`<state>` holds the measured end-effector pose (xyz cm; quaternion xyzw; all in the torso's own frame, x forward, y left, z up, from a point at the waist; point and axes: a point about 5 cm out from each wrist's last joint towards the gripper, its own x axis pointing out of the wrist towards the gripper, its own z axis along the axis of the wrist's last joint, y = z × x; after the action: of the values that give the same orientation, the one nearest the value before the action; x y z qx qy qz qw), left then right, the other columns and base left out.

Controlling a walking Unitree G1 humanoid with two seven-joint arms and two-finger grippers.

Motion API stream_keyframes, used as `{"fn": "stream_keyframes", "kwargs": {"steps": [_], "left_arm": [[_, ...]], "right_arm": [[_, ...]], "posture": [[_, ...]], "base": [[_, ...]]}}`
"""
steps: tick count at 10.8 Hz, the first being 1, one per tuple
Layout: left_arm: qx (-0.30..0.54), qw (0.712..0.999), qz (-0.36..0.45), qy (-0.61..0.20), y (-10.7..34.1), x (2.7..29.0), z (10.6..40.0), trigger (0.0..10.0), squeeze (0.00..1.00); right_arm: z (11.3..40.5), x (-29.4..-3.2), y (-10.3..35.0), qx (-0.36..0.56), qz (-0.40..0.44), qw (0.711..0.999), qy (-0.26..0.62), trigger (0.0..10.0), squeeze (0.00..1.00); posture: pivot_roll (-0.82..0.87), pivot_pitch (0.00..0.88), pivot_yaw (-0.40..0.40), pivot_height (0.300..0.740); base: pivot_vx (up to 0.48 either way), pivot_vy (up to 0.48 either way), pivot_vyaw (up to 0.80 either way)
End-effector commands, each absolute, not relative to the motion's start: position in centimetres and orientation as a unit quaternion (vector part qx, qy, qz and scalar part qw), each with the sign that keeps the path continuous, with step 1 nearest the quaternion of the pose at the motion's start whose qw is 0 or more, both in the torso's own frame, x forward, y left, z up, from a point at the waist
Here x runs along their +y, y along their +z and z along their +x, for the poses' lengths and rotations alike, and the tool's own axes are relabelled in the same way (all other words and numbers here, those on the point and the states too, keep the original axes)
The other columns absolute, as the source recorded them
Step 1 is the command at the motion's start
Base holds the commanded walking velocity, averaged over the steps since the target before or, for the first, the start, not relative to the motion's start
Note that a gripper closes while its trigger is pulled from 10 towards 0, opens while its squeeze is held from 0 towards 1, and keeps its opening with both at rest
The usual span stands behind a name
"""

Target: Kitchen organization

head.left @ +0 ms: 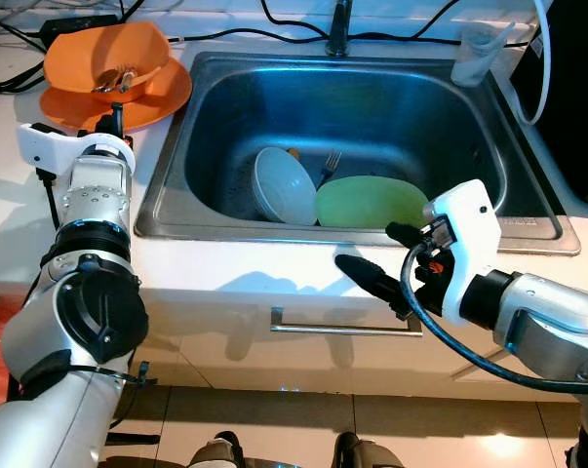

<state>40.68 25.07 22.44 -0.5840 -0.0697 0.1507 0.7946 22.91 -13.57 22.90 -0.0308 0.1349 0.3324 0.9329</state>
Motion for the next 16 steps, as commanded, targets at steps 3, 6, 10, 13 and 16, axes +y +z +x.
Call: {"fn": "stream_keyframes", "kwargs": {"steps": [3,6,10,13,16], "left_arm": [[0.017,0.779,-0.596,0.191,17.3,24.4,39.6,0.0,0.0],[0.019,0.78,-0.594,0.195,16.9,24.7,38.9,0.0,0.0],[0.017,0.781,-0.592,0.198,17.3,24.7,37.2,0.0,0.0],[0.019,0.786,-0.582,0.207,17.4,25.0,35.1,0.0,0.0],[0.027,0.809,-0.56,0.177,18.1,23.7,35.6,10.0,1.0]], "right_arm": [[23.1,-13.5,23.0,0.131,-0.033,0.932,0.337,10.0,0.0],[23.4,-13.4,22.9,0.13,-0.033,0.93,0.341,10.0,0.0],[23.6,-13.3,22.9,0.127,-0.033,0.929,0.346,10.0,0.0],[23.9,-13.0,22.8,0.123,-0.032,0.926,0.354,10.0,0.0],[24.0,-12.8,22.9,0.119,-0.034,0.926,0.357,10.0,0.0]], "posture": [[-0.15,0.206,-0.022,0.74],[-0.13,0.2,-0.028,0.74],[-0.1,0.191,-0.029,0.74],[-0.08,0.183,-0.037,0.74],[-0.09,0.175,-0.032,0.74]], "base": [[0.0,0.0,0.0],[0.0,0.0,0.0],[0.0,0.0,0.0],[0.0,0.0,0.0],[0.0,0.0,0.0]]}}
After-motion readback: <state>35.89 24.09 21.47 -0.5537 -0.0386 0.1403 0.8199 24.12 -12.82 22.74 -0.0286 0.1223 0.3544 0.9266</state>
